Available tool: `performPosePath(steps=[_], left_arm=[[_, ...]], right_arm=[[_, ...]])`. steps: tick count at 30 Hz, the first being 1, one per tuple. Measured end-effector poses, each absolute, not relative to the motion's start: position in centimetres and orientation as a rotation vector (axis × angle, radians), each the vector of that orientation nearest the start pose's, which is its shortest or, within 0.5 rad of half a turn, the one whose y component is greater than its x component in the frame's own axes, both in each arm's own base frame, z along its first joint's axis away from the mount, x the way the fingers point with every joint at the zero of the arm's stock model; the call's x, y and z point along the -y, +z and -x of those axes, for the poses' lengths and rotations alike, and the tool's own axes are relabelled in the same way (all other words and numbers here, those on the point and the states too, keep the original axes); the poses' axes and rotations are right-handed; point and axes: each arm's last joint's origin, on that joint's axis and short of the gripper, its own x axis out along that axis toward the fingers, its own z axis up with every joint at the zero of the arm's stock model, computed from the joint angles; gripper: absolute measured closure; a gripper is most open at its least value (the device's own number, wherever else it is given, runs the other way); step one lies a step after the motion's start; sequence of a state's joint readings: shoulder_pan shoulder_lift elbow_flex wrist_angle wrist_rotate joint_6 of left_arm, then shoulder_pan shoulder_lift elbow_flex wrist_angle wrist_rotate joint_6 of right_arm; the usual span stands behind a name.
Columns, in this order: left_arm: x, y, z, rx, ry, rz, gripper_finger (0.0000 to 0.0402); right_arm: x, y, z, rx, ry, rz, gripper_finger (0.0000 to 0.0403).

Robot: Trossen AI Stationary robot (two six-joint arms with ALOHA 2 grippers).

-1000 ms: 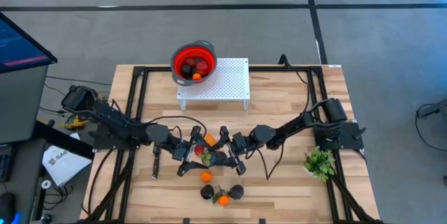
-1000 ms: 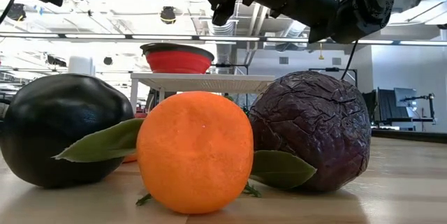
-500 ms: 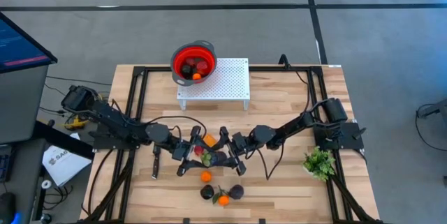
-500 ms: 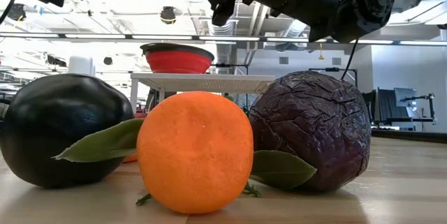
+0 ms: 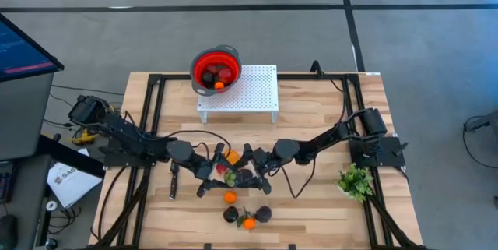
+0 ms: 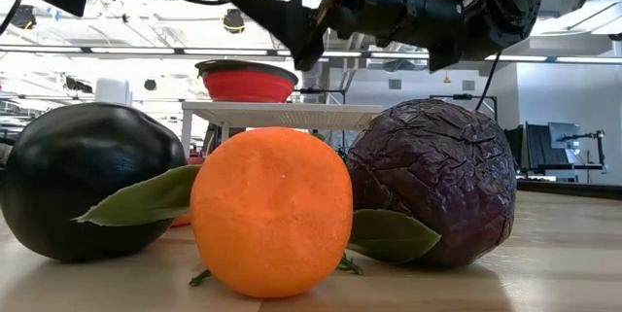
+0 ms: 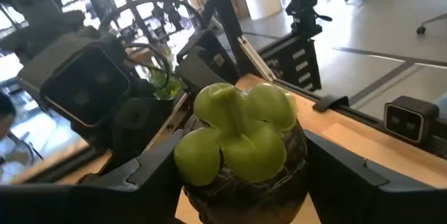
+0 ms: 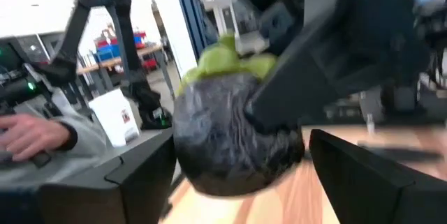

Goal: Pick & Place Fruit
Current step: Put the purple mangosteen into the red strainer bowl on the shelf

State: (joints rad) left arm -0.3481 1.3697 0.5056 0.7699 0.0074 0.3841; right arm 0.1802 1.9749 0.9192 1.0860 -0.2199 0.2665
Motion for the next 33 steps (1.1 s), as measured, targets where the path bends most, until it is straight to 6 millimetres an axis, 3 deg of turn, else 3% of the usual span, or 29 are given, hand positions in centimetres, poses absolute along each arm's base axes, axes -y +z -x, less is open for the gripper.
performPosePath(steps=[9, 21, 29, 33], left_arm=[[9.1, 19.7, -25.1, -0.137, -0.369, -0.342, 0.0156], [9.1, 19.8, -25.1, -0.147, -0.370, -0.300, 0.0156], [8.7, 20.2, -25.0, -0.155, -0.238, -0.240, 0.0152], [8.2, 23.1, -25.1, -0.063, -0.062, -0.199, 0.0154]], right_arm=[[-8.1, 15.6, -38.4, -0.119, 0.370, -0.260, 0.0086], [-9.5, 14.9, -37.1, -0.382, 0.145, -0.218, 0.0085], [-11.8, 18.8, -32.8, -0.584, -0.268, -0.041, 0.0085], [-13.1, 20.4, -30.2, -0.526, -0.493, 0.081, 0.0085]])
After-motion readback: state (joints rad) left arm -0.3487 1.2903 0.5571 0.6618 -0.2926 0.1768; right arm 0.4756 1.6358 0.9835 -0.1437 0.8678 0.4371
